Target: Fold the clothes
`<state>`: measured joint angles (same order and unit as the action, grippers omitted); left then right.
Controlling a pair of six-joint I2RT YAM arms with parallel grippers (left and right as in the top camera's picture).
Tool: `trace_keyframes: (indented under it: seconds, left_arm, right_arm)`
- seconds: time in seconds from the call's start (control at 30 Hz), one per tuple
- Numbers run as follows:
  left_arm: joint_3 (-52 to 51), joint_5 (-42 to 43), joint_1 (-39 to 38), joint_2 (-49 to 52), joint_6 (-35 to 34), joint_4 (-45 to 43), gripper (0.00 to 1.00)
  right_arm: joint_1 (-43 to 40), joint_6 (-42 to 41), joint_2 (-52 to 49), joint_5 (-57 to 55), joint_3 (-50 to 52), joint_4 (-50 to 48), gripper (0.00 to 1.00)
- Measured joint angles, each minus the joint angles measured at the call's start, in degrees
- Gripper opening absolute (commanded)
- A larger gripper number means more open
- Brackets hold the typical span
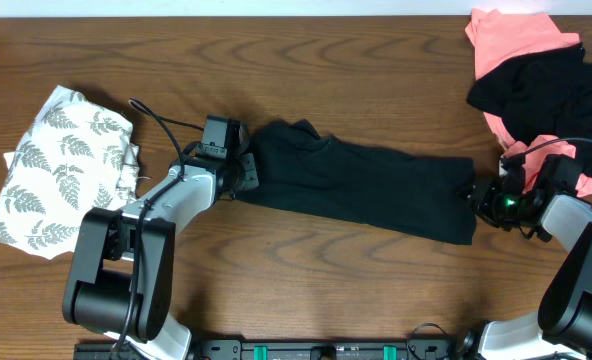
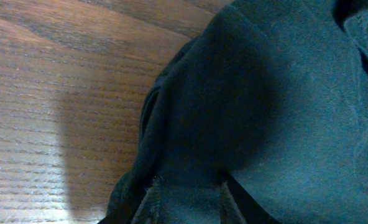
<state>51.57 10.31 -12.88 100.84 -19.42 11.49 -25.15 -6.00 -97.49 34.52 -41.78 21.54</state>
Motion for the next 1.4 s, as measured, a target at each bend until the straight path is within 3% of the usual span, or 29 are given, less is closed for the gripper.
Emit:
trace_keyframes:
  seconds: [0.13, 0.47, 0.53, 0.87, 1.23, 1.4]
  left_arm:
    - [0.0, 0.0, 0.0, 0.0, 0.0, 0.02, 0.33]
    - [0.0, 0.26, -0.02, 0.0, 0.04, -0.04, 0.34]
    - [0.0, 0.37, -0.02, 0.0, 0.28, -0.17, 0.44]
    - [-0.02, 0.37, -0.07, -2.73, 1.55, -0.55, 0.73]
    - [-0.02, 0.02, -0.02, -9.57, 1.44, -0.07, 0.75]
    - [-0.02, 0.02, 0.0, -10.93, 1.44, 0.63, 0.75]
  right_arm:
    - [0.0, -1.84, 0.15, -3.23, 0.28, -0.39, 0.02]
    - [0.87, -2.56, 8.17, -16.79, -1.68, 14.34, 0.01]
    - [0.92, -2.56, 10.75, -19.06, -3.5, 16.22, 0.01]
    - [1.01, -2.08, 15.04, -25.73, -15.63, 23.02, 0.01]
    - [1.36, -0.55, 15.04, -27.74, -23.12, 26.84, 0.01]
    - [7.04, -0.2, 15.04, -27.02, -27.69, 26.97, 0.01]
